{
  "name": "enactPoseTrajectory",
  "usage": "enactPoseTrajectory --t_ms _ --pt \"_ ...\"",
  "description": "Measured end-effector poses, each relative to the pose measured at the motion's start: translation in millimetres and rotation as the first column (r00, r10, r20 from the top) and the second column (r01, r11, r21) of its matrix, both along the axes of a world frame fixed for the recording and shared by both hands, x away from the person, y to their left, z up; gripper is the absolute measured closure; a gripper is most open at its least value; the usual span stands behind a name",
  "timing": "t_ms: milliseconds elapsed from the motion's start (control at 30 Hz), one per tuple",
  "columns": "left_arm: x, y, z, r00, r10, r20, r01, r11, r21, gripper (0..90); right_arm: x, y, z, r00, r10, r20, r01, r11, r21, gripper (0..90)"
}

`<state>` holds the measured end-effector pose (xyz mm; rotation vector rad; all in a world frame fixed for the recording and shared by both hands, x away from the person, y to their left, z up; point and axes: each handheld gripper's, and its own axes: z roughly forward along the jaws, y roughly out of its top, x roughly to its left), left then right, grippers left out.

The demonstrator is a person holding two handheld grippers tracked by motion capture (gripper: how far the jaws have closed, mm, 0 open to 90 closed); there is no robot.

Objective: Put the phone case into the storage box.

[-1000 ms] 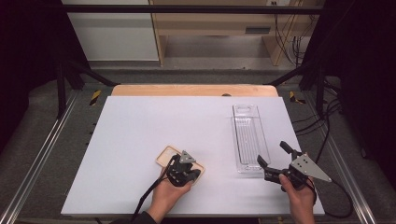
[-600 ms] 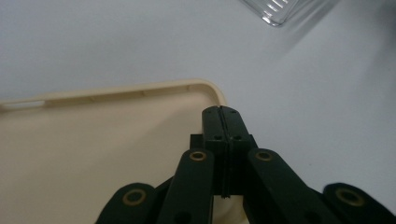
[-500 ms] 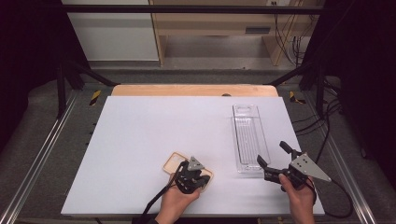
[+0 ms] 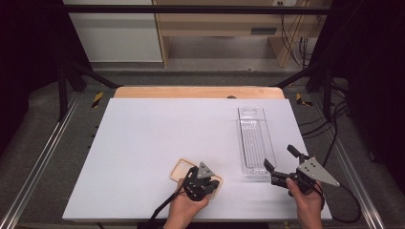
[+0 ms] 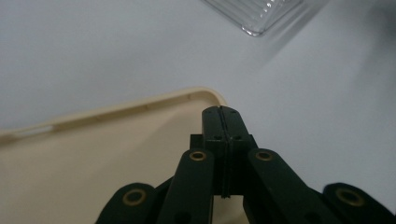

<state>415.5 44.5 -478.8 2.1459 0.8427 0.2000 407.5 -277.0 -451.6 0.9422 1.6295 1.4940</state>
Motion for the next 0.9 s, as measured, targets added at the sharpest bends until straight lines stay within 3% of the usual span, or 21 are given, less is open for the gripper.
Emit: enactPoseTrajectory --t_ms 33,67,133,167,300,333,400,533,633,667,700,733,800,833,867,900 --pt "-2.3 5.3 3.9 0.998 0.008 0.063 -0.009 0.9999 0.011 90.0 -1.0 1.1 0.6 1.0 0.0 -0.003 0.0 1.0 -0.001 3.1" --pt "-3.5 9.6 6.3 0.9955 0.013 0.094 -0.015 0.9998 0.014 90.0 -1.4 1.8 0.8 1.0 0.0 -0.003 0.0 1.0 -0.002 3.1" --pt "-4.4 15.4 8.7 0.9931 0.022 0.116 -0.023 0.9997 0.007 90.0 -2.2 3.3 1.4 1.0 -0.001 0.007 0.001 1.0 -0.015 3.1" --pt "-5.6 30.8 13.6 0.9876 0.053 0.147 -0.051 0.9985 -0.023 90.0 -3.4 4.1 2.3 0.9999 -0.003 0.01 0.004 1.0 -0.021 3.2" --pt "-8.4 68.6 21.2 0.9716 0.117 0.206 -0.106 0.9923 -0.065 90.0 -6.1 4.6 9.7 0.999 -0.037 0.025 0.039 0.998 -0.057 2.8" --pt "-8.4 68.6 21.2 0.9716 0.117 0.206 -0.106 0.9923 -0.065 90.0 -6.1 4.6 9.7 0.999 -0.037 0.025 0.039 0.998 -0.057 2.8" --pt "-2.1 89.6 25.6 0.9632 0.142 0.228 -0.135 0.9897 -0.048 90.0 -4.4 4.5 19.7 0.9979 -0.064 0.013 0.065 0.996 -0.065 3.2" --pt "3.5 109.3 29.5 0.9526 0.186 0.241 -0.173 0.9821 -0.074 90.0 -6.6 9.6 27.5 0.997 -0.077 -0.002 0.077 0.993 -0.084 3.2" --pt "6.7 135.0 23.5 0.9326 0.256 0.255 -0.232 0.9654 -0.119 90.0 -13.1 19.0 36.9 0.9981 -0.06 0.012 0.061 0.992 -0.106 3.3" --pt "6.7 135.0 23.5 0.9326 0.256 0.255 -0.232 0.9654 -0.119 90.0 -13.1 19.0 36.9 0.9981 -0.06 0.012 0.061 0.992 -0.106 3.3" --pt "7.4 143.7 18.1 0.9162 0.284 0.283 -0.257 0.9577 -0.129 89.9 -14.9 26.2 41.7 0.9983 -0.056 0.014 0.057 0.99 -0.13 3.7" --pt "7.4 143.7 18.1 0.9162 0.284 0.283 -0.257 0.9577 -0.129 89.2 -15.3 28.6 43.3 0.9984 -0.055 0.015 0.056 0.989 -0.139 3.7" --pt "8.2 152.4 15.7 0.9029 0.323 0.284 -0.292 0.9452 -0.147 86.8 -15.9 35.3 47.4 0.999 -0.042 0.015 0.044 0.989 -0.142 4.0" --pt "8.2 152.4 15.7 0.9029 0.323 0.284 -0.292 0.9452 -0.147 83.6 -15.9 35.3 47.4 0.999 -0.042 0.015 0.044 0.989 -0.142 4.0" --pt "8.3 156.3 17.2 0.8879 0.345 0.305 -0.305 0.9369 -0.171 79.0 -16.3 43.3 51.3 0.9997 -0.021 0.011 0.022 0.987 -0.157 4.3" --pt "8.3 156.3 17.2 0.8879 0.345 0.305 -0.305 0.9369 -0.171 73.1 -16.5 47.9 52.8 0.9999 -0.007 0.007 0.008 0.987 -0.158 4.5"
